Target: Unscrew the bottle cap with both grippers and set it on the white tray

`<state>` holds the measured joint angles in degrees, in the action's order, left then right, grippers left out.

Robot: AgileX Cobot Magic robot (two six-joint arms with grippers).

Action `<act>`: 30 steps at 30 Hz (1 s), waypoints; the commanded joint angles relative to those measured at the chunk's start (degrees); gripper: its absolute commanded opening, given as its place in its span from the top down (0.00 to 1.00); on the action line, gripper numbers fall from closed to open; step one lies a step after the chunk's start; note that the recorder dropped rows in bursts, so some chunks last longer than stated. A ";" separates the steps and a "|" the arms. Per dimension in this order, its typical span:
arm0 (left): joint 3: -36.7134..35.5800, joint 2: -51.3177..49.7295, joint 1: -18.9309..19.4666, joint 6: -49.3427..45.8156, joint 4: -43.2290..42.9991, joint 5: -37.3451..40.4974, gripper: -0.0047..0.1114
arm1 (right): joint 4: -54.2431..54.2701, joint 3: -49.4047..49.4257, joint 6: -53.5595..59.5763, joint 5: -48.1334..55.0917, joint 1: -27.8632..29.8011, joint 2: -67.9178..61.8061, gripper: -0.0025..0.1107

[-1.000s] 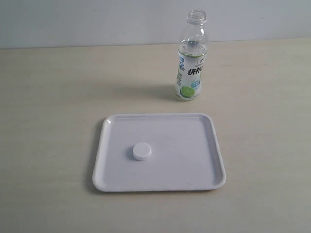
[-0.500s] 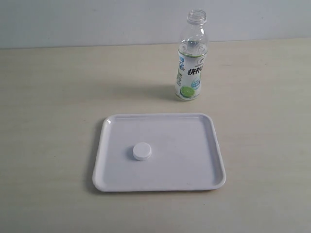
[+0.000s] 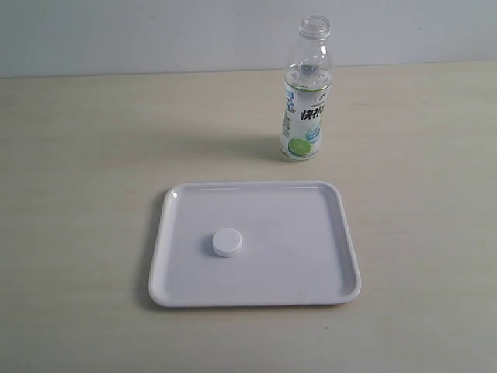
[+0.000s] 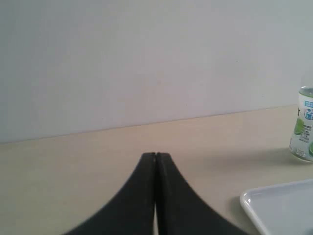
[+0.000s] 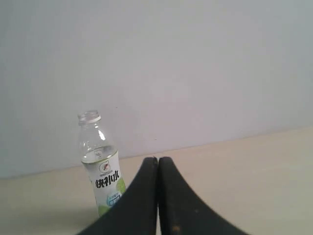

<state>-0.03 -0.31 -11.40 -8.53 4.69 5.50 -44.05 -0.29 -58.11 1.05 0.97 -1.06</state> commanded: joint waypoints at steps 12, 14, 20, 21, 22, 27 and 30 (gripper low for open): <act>0.03 0.31 0.10 0.44 -0.09 -0.14 0.96 | 35.13 0.29 41.14 2.32 0.35 0.41 0.98; 0.03 0.31 0.10 0.44 -0.09 -0.14 0.96 | 35.13 0.29 41.03 2.32 0.35 0.41 0.98; 0.03 0.31 0.10 0.44 -0.09 -0.14 0.96 | 35.13 0.29 41.03 2.32 0.35 0.41 0.98; 0.03 0.31 0.10 0.44 -0.09 -0.14 0.96 | 35.13 0.29 41.03 2.32 0.35 0.41 0.98; 0.03 0.31 0.10 0.44 -0.09 -0.14 0.96 | 35.13 0.29 41.03 2.32 0.35 0.41 0.98; 0.03 0.31 0.10 0.44 -0.09 -0.14 0.96 | 35.13 0.29 40.91 2.32 0.35 0.41 0.98; 0.03 0.31 0.10 0.44 -0.09 -0.14 0.96 | 35.13 0.29 40.91 2.32 0.35 0.41 0.98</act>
